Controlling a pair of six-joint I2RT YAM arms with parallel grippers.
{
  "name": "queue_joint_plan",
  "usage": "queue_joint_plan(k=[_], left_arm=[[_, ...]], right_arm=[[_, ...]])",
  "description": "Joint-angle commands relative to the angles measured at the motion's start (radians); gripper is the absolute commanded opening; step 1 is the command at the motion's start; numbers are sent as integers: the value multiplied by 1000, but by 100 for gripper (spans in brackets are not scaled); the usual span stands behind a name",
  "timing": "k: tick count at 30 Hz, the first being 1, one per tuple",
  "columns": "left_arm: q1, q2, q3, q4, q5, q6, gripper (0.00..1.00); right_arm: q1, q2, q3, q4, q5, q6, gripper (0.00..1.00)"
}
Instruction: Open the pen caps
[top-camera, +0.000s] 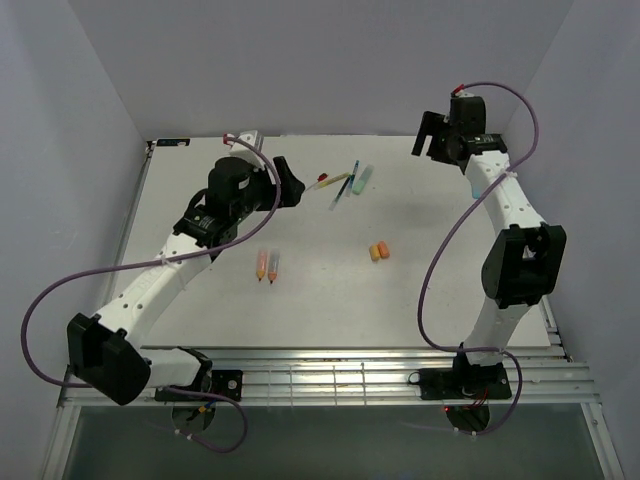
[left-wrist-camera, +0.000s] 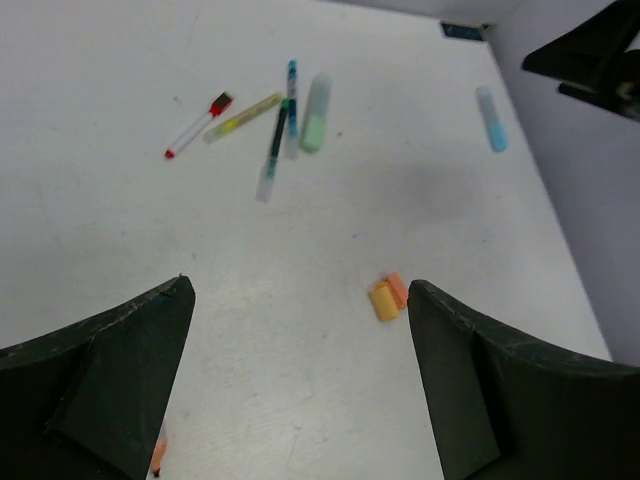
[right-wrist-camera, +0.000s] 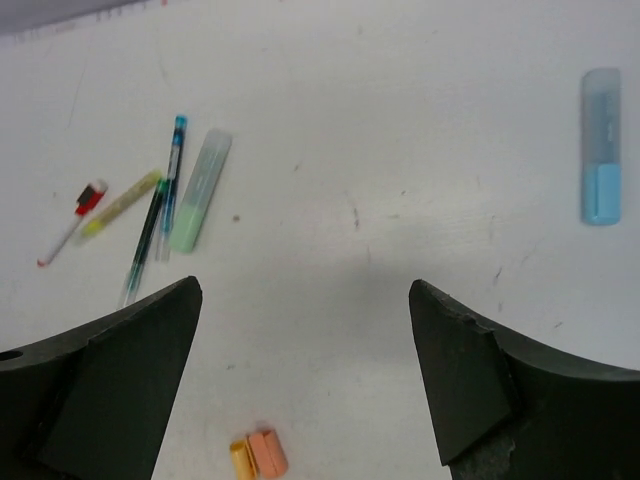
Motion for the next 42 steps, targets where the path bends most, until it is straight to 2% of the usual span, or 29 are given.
queue_joint_plan(k=[1, 5, 7, 10, 13, 14, 16, 17, 20, 23, 29, 30, 35, 39, 42], left_arm=[[2, -81, -68, 255, 65, -25, 98], [2, -96, -53, 279, 65, -51, 98], [2, -83, -21, 213, 51, -85, 98], [2, -67, 39, 144, 87, -21, 98], [2, -99, -2, 152, 83, -10, 98], [0, -110, -25, 161, 111, 51, 98], [2, -136, -53, 168, 182, 97, 98], [2, -165, -68, 173, 194, 117, 98], [2, -222, -131, 181, 194, 107, 98], [2, -253, -179, 181, 193, 98, 98], [2, -264, -232, 153, 162, 116, 98], [2, -264, -236, 149, 162, 119, 98], [2, -264, -255, 139, 168, 133, 98], [2, -253, -260, 147, 202, 125, 94], [3, -245, -260, 152, 212, 99, 94]], right_arm=[[-107, 134, 105, -35, -15, 58, 90], [-159, 146, 67, 33, 49, 58, 90], [-193, 184, 79, 35, 91, 53, 90], [-233, 231, 85, 69, 117, 41, 90], [-253, 289, 120, 133, 117, 6, 92], [-257, 312, 152, 130, 129, -2, 93], [-273, 404, 229, 98, 128, -31, 95], [-277, 431, 313, 86, 126, -46, 95], [-297, 526, 428, 66, 120, -101, 97], [-317, 597, 482, 72, 65, -140, 99], [-322, 622, 458, 132, 46, -223, 100], [-325, 631, 459, 132, 49, -227, 95], [-328, 663, 447, 138, 19, -246, 89], [-328, 694, 453, 156, -36, -234, 81], [-328, 740, 537, 120, -41, -232, 73]])
